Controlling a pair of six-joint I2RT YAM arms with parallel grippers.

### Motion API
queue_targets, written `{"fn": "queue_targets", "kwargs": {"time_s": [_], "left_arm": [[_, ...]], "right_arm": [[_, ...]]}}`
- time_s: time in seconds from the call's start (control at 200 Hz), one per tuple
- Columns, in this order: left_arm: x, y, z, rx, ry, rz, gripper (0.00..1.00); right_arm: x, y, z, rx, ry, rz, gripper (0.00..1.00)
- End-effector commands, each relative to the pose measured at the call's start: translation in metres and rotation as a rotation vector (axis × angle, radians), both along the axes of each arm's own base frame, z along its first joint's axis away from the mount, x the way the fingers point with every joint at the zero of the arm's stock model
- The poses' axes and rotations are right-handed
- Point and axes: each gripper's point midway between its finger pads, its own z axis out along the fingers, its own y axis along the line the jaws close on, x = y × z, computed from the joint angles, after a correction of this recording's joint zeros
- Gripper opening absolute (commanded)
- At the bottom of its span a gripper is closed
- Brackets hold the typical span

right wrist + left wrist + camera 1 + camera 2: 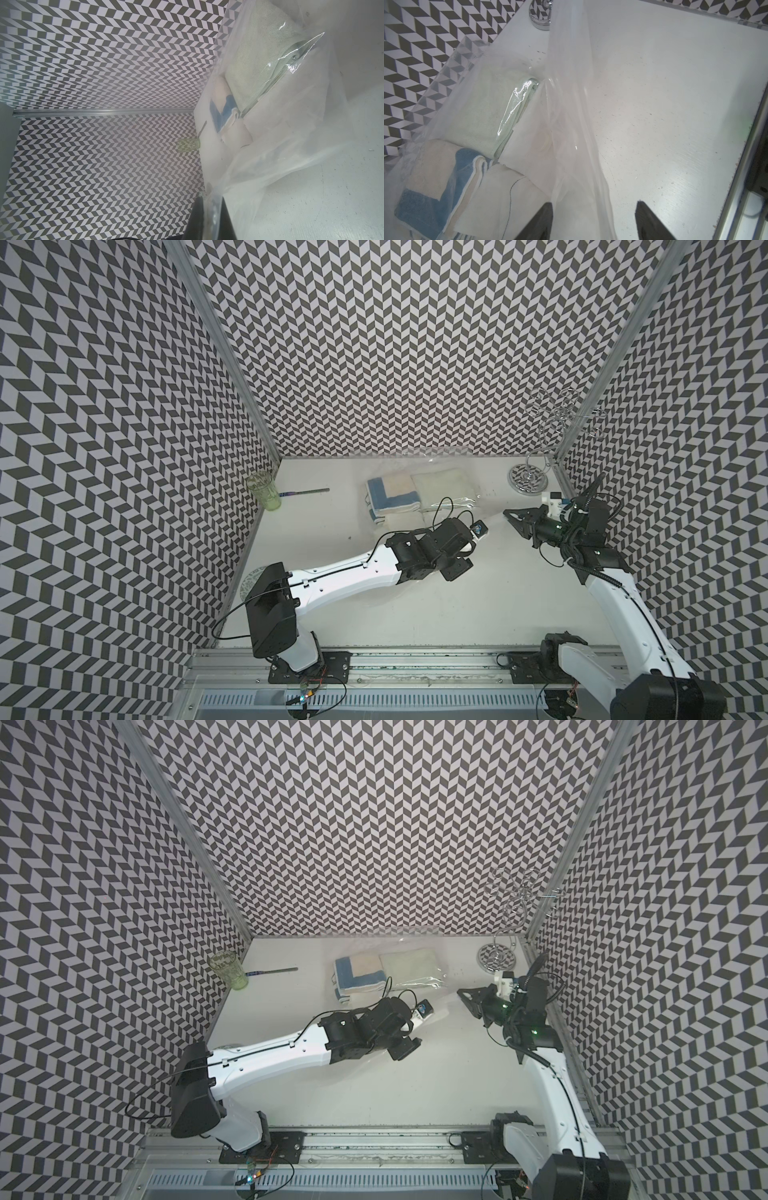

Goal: Place the folded towel into the vacuum bag
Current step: Close the vacuum bag at the center of the board.

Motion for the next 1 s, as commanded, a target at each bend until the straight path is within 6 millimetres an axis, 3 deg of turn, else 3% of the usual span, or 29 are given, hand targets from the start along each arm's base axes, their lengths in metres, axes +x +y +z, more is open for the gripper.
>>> {"fn": "queue_targets", "kwargs": {"time_s": [0.0, 0.125, 0.19, 0.285, 0.461, 0.611, 0.796, 0.992], "left_arm": [[0.003, 0.006, -0.001, 0.025, -0.075, 0.001, 0.52], [0.006, 0.011, -0.006, 0.052, -0.108, 0.006, 0.19], [0.006, 0.012, -0.001, 0.044, -0.131, -0.001, 0.08], [0.009, 0.016, 0.007, 0.029, -0.145, -0.009, 0.02], [0.018, 0.026, 0.015, -0.026, -0.06, -0.038, 0.0], [0.028, 0.039, 0.03, -0.15, 0.055, -0.083, 0.0], [0.042, 0.065, 0.025, -0.182, 0.143, -0.107, 0.0], [0.06, 0.088, 0.019, -0.184, 0.186, -0.076, 0.0]], "right_arm": [[0.003, 0.0, 0.02, 0.006, -0.085, 0.009, 0.03], [0.005, 0.0, 0.024, -0.006, -0.106, 0.024, 0.07], [0.006, 0.001, 0.024, -0.027, -0.118, 0.04, 0.13], [0.006, 0.002, 0.03, -0.08, -0.16, 0.072, 0.26], [-0.003, 0.013, 0.075, -0.303, -0.334, 0.147, 0.54], [-0.018, 0.022, 0.098, -0.507, -0.451, 0.137, 0.65], [-0.028, 0.004, 0.091, -0.777, -0.535, 0.093, 0.72], [-0.029, 0.003, 0.048, -1.085, -0.566, 0.192, 0.7]]}}
